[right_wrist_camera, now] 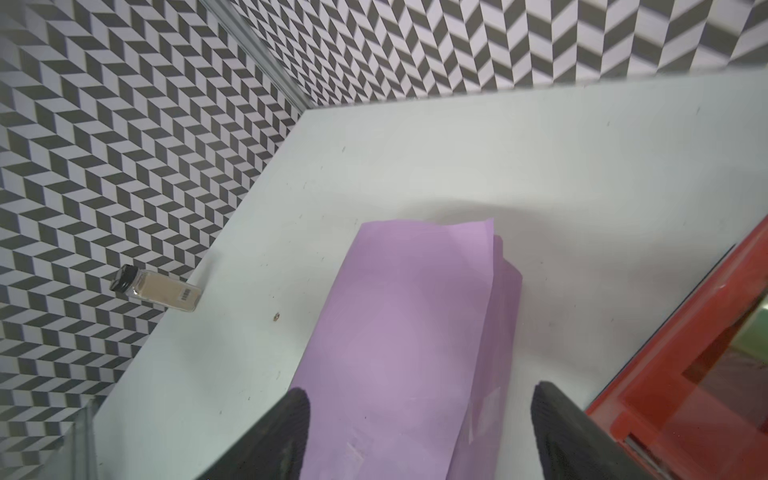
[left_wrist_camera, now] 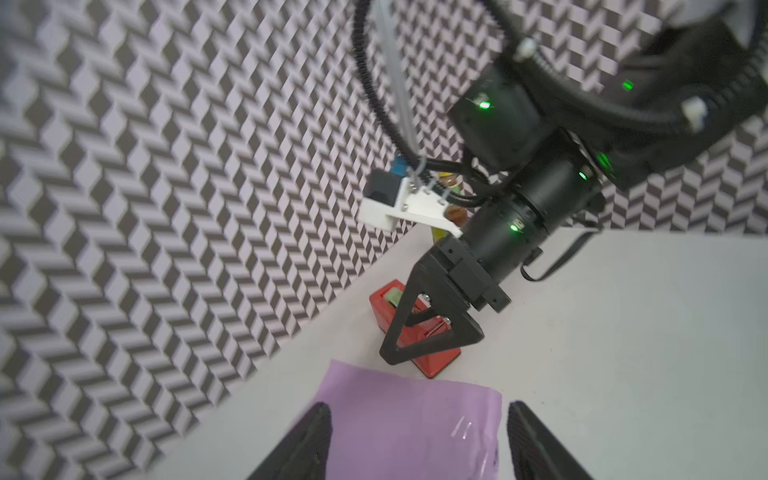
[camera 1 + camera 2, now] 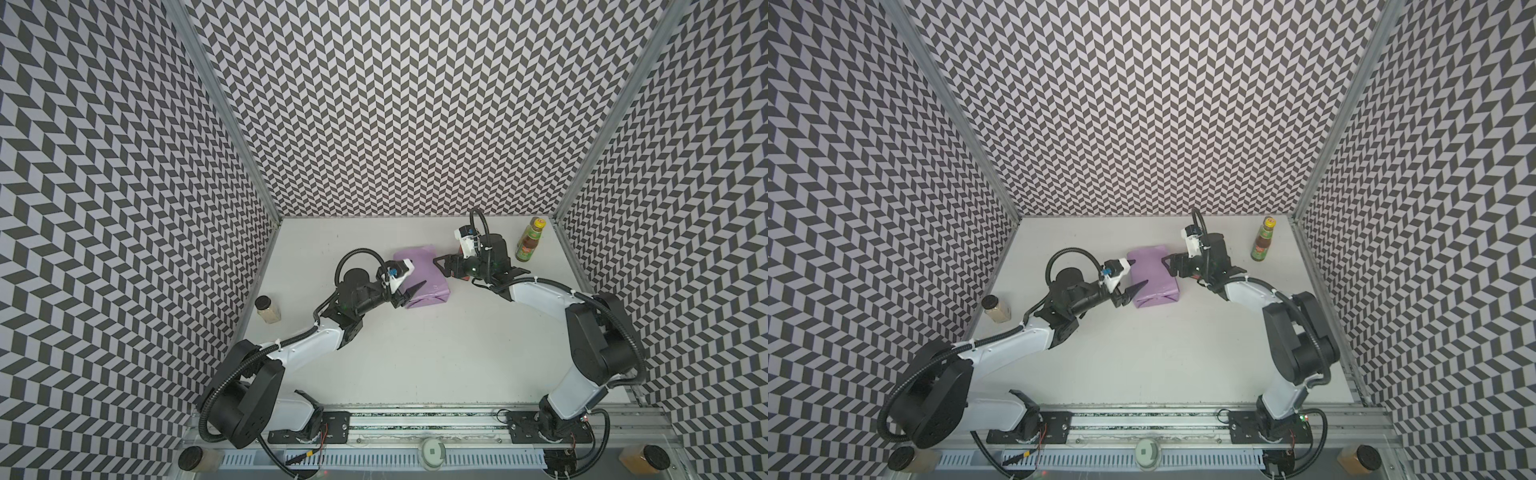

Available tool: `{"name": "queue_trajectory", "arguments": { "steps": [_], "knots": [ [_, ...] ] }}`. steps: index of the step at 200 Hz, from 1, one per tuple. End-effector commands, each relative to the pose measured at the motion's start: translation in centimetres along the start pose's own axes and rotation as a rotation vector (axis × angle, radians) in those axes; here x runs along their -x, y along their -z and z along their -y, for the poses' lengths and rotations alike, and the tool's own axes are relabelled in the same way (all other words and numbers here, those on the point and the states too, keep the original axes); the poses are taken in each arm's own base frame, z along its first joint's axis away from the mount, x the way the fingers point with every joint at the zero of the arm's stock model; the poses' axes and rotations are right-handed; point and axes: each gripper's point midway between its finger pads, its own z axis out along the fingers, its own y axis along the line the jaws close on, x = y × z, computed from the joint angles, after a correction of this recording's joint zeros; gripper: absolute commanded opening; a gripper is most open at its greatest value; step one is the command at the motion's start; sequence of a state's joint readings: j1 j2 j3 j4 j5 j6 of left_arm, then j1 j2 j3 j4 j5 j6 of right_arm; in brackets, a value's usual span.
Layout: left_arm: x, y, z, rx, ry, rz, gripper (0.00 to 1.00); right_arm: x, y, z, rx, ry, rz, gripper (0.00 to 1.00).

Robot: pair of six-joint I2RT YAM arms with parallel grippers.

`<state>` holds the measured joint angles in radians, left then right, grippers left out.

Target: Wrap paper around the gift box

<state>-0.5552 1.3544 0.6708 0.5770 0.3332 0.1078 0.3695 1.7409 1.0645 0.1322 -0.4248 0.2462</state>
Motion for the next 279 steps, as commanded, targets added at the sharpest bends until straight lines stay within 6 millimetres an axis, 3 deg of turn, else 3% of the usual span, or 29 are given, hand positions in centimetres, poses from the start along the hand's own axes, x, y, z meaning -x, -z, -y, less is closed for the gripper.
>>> {"name": "queue_trajectory", "arguments": {
  "steps": [1,24,60,104,138,200,243,279],
  "knots": [
    [-5.3,0.3,-4.0,0.269,0.631,-0.182,0.70,-0.9,-1.7,-0.5,0.041,-0.032,-0.061,0.87],
    [-8.0,-0.6,-5.5,0.293,0.830,-0.255,0.75,-1.2,-3.4,-0.2,0.026,-0.035,-0.101,0.89],
    [-12.5,-4.1,-7.2,0.242,1.002,-0.368,0.79,-1.7,-5.7,0.8,0.014,-0.054,-0.128,0.89],
    [-15.7,-7.7,-8.5,0.209,1.105,-0.418,0.78,-2.6,-8.3,0.5,0.101,-0.103,-0.162,0.88],
    [-14.3,-9.0,-8.5,0.141,1.094,-0.374,0.75,-0.9,-7.7,-1.1,0.164,-0.089,-0.105,0.86],
    [-9.9,-8.3,-8.3,0.075,0.998,-0.274,0.74,2.8,-4.0,-5.4,0.317,-0.042,0.022,0.82],
    [-7.6,-7.6,-8.1,0.044,0.941,-0.202,0.74,3.8,-2.2,-6.4,0.329,0.008,0.071,0.82],
    [-5.4,-6.3,-7.3,0.013,0.888,-0.142,0.75,3.4,-0.6,-7.1,0.335,0.031,0.100,0.81]
  ]
}}
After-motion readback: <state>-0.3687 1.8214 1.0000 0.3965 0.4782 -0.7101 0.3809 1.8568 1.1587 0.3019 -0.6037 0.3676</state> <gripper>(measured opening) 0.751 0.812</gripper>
